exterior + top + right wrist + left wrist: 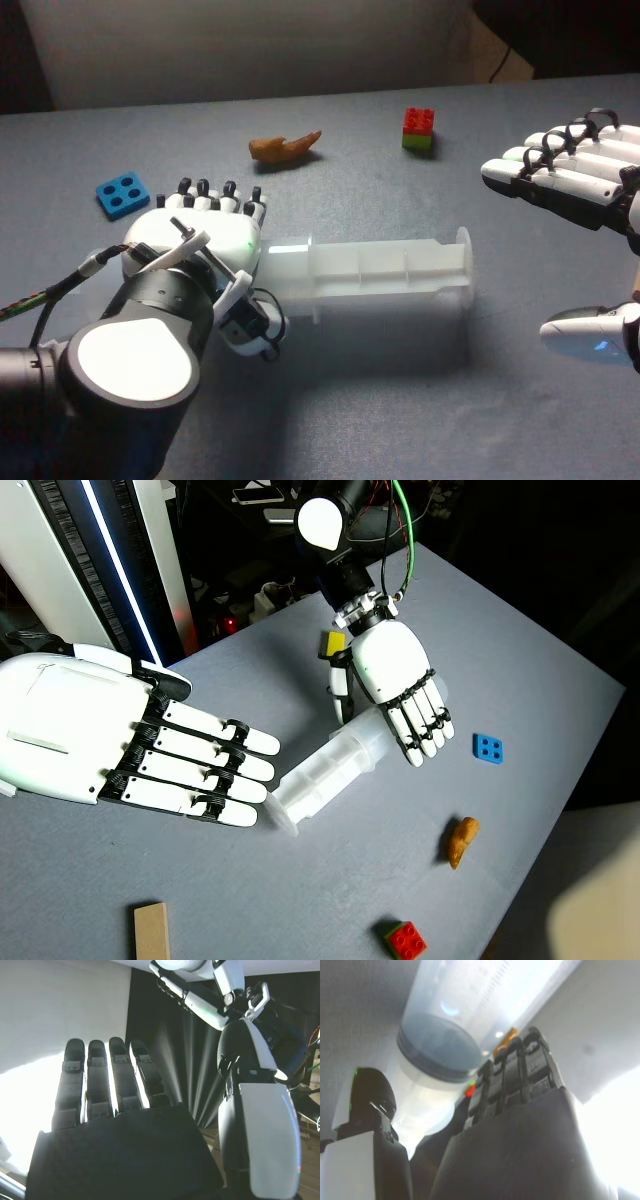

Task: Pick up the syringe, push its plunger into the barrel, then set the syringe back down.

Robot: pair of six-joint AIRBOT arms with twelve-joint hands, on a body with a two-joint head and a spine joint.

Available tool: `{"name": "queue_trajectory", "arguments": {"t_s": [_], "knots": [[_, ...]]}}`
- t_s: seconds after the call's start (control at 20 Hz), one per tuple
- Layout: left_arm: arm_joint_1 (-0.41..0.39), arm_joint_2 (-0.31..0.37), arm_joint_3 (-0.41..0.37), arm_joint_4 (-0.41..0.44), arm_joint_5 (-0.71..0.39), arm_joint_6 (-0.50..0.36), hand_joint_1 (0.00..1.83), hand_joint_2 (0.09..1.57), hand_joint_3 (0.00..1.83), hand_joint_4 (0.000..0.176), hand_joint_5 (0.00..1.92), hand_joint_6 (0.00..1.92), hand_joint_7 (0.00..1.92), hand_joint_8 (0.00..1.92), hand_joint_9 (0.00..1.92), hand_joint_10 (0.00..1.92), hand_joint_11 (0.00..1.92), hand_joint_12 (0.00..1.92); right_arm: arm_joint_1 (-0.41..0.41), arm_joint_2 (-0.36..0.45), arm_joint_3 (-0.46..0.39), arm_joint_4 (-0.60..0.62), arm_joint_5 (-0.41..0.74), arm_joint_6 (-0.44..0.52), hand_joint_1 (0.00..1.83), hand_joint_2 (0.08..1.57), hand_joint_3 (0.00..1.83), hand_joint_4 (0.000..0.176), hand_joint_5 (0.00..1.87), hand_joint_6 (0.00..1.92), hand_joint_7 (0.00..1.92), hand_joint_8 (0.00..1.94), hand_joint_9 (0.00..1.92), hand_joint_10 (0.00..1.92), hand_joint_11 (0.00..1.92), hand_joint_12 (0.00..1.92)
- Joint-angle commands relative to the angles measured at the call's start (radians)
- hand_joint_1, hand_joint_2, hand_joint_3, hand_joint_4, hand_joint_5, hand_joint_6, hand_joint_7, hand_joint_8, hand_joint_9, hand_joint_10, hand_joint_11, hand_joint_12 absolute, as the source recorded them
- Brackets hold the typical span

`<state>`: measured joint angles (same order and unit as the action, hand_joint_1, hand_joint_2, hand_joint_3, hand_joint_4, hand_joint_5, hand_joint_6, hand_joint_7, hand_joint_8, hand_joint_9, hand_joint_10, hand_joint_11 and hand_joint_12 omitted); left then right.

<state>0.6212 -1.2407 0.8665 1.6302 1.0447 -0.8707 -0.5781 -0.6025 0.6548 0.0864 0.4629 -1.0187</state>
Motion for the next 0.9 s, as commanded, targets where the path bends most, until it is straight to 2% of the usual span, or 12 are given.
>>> {"name": "queue_trajectory", "arguments": {"t_s": [0.0,0.2,0.35,0.55,0.7,0.8,0.85], "knots": [[-0.006,-0.006,0.004,0.073,0.055,-0.015,0.68,1.11,0.0,0.0,0.0,0.0,0.0,0.0,0.0,0.0,0.02,0.01,0.007,0.003,-0.001,0.001,0.112,0.005,0.29,1.14,0.0,0.0,0.02,0.0,0.04,0.0,0.03,0.0,0.0,0.12],[-0.01,-0.019,0.006,0.06,0.095,-0.047,0.73,1.1,0.0,0.0,0.0,0.0,0.0,0.0,0.0,0.0,0.0,0.01,0.007,0.003,-0.001,0.001,0.111,0.006,0.31,1.14,0.0,0.0,0.02,0.0,0.03,0.0,0.02,0.0,0.0,0.12],[-0.003,-0.026,0.008,0.06,0.11,-0.069,0.73,1.1,0.0,0.0,0.0,0.0,0.0,0.0,0.0,0.0,0.01,0.01,0.007,0.003,-0.001,0.001,0.11,0.007,0.28,1.15,0.0,0.0,0.0,0.0,0.02,0.0,0.0,0.0,0.0,0.05],[0.007,-0.042,0.022,0.06,0.117,-0.084,0.71,1.11,0.0,0.0,0.0,0.0,0.0,0.0,0.0,0.0,0.01,0.02,0.007,0.003,-0.001,0.001,0.109,0.008,0.3,1.14,0.0,0.0,0.0,0.0,0.03,0.0,0.02,0.0,0.0,0.12],[0.01,-0.049,0.033,0.071,0.106,-0.084,0.67,1.12,0.0,0.0,0.0,0.0,0.0,0.0,0.0,0.0,0.02,0.03,0.007,0.003,-0.001,0.001,0.108,0.009,0.27,1.15,0.0,0.0,0.0,0.0,0.02,0.0,0.01,0.0,0.0,0.06],[0.011,-0.052,0.038,0.071,0.104,-0.084,0.73,1.08,0.0,0.0,0.05,0.01,0.04,0.01,0.05,0.01,0.0,0.28,0.007,0.003,-0.001,0.001,0.108,0.009,0.28,1.15,0.0,0.0,0.0,0.0,0.02,0.0,0.02,0.0,0.0,0.11],[0.011,-0.053,0.039,0.071,0.104,-0.084,0.71,1.11,0.01,0.0,0.05,0.01,0.04,0.01,0.05,0.01,0.0,0.3,0.007,0.003,-0.001,0.001,0.108,0.009,0.27,1.15,0.0,0.0,0.0,0.0,0.02,0.0,0.01,0.0,0.0,0.1]]}}
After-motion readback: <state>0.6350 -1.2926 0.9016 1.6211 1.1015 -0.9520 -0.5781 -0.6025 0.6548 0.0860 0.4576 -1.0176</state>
